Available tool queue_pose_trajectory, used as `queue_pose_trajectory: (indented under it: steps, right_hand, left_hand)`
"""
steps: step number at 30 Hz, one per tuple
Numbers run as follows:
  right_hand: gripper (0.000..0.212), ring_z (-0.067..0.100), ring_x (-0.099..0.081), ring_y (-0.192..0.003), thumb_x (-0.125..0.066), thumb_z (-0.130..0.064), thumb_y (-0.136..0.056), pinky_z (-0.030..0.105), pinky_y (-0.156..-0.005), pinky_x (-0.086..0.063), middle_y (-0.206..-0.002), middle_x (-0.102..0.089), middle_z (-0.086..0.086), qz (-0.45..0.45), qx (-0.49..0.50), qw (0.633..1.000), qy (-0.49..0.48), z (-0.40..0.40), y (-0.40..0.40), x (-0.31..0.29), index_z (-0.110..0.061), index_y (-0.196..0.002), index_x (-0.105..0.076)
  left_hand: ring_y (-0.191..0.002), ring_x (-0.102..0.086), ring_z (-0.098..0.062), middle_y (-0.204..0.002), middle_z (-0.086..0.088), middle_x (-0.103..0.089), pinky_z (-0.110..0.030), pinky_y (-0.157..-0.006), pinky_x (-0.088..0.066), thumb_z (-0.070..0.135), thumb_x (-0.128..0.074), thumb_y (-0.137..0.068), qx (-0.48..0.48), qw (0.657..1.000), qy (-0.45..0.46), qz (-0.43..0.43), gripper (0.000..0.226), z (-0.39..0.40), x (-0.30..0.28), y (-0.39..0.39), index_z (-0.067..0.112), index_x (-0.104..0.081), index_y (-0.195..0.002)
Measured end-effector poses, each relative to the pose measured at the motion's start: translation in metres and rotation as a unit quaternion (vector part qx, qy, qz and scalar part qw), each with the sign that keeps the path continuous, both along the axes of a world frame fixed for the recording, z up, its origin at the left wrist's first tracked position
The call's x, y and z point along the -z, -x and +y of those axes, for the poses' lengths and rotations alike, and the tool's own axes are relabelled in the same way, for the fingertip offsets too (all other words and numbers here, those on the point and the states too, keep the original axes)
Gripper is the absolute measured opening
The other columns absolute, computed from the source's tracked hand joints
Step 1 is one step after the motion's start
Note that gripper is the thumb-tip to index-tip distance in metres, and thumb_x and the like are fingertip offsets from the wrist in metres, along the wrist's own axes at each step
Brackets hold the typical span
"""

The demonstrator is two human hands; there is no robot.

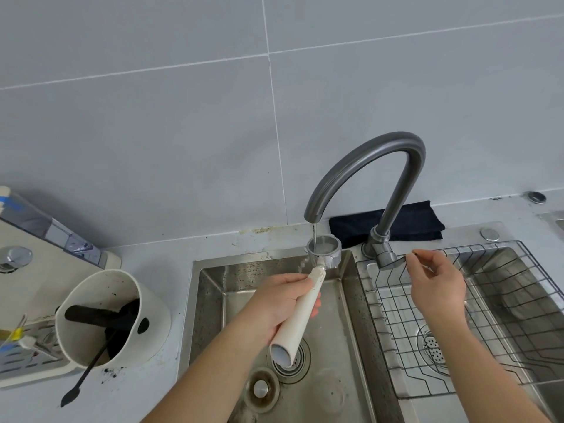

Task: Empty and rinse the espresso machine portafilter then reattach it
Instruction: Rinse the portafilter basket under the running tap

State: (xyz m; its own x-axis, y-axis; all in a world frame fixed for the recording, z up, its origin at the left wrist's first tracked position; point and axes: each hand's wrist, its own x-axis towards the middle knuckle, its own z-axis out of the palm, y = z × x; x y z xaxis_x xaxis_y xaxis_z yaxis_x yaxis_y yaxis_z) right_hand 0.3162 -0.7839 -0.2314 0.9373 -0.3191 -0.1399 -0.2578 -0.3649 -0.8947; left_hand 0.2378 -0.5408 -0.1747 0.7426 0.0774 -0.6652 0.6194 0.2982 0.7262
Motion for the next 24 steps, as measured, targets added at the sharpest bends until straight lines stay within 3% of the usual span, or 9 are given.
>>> queue_pose_trajectory:
  steps: [4,8,11,17,24]
  right_hand:
    - [0.019,0.012,-0.064,-0.091,-0.064,-0.030,-0.095,0.030,-0.079,-0.048,-0.095,-0.068,-0.009,0.001,-0.001,1.000,0.001,0.000,-0.001,0.000,-0.019,-0.110,-0.067]
    - [0.019,0.012,-0.065,-0.092,-0.064,-0.031,-0.095,0.029,-0.079,-0.047,-0.096,-0.069,-0.009,0.003,0.003,1.000,-0.003,0.000,-0.001,0.001,-0.020,-0.110,-0.068]
    - [0.020,0.012,-0.065,-0.093,-0.064,-0.031,-0.095,0.029,-0.079,-0.047,-0.097,-0.069,-0.008,0.004,0.003,1.000,-0.004,0.000,0.000,0.001,-0.020,-0.111,-0.068]
    - [0.019,0.012,-0.065,-0.092,-0.065,-0.030,-0.095,0.029,-0.079,-0.046,-0.095,-0.068,-0.010,0.002,0.003,1.000,-0.004,0.001,0.000,-0.001,-0.020,-0.110,-0.067]
    - [0.018,0.009,-0.065,-0.091,-0.064,-0.030,-0.095,0.024,-0.074,-0.046,-0.095,-0.069,-0.010,0.003,0.004,1.000,-0.005,0.000,0.000,-0.001,-0.020,-0.110,-0.068]
  left_hand:
    - [-0.059,-0.065,-0.017,-0.077,-0.009,-0.071,-0.028,-0.057,-0.054,0.018,-0.064,-0.089,0.094,0.987,-0.132,-0.007,0.017,0.005,-0.003,0.002,0.017,-0.074,-0.103]
    - [-0.070,-0.062,-0.010,-0.090,0.008,-0.073,-0.023,-0.063,-0.049,0.022,-0.064,-0.087,0.151,0.945,-0.283,-0.056,0.021,0.015,-0.004,0.005,0.034,-0.074,-0.101]
    - [-0.073,-0.062,0.003,-0.089,0.020,-0.069,-0.014,-0.061,-0.044,0.021,-0.063,-0.087,0.174,0.918,-0.343,-0.097,0.029,0.022,-0.008,0.006,0.035,-0.071,-0.110]
    - [-0.081,-0.061,0.012,-0.090,0.024,-0.068,-0.002,-0.063,-0.043,0.016,-0.063,-0.086,0.151,0.897,-0.377,-0.175,0.034,0.031,-0.007,0.011,0.035,-0.069,-0.113]
    - [-0.079,-0.062,0.008,-0.088,0.026,-0.070,-0.005,-0.068,-0.044,0.015,-0.062,-0.091,0.095,0.925,-0.307,-0.203,0.037,0.029,0.001,0.017,0.049,-0.063,-0.105]
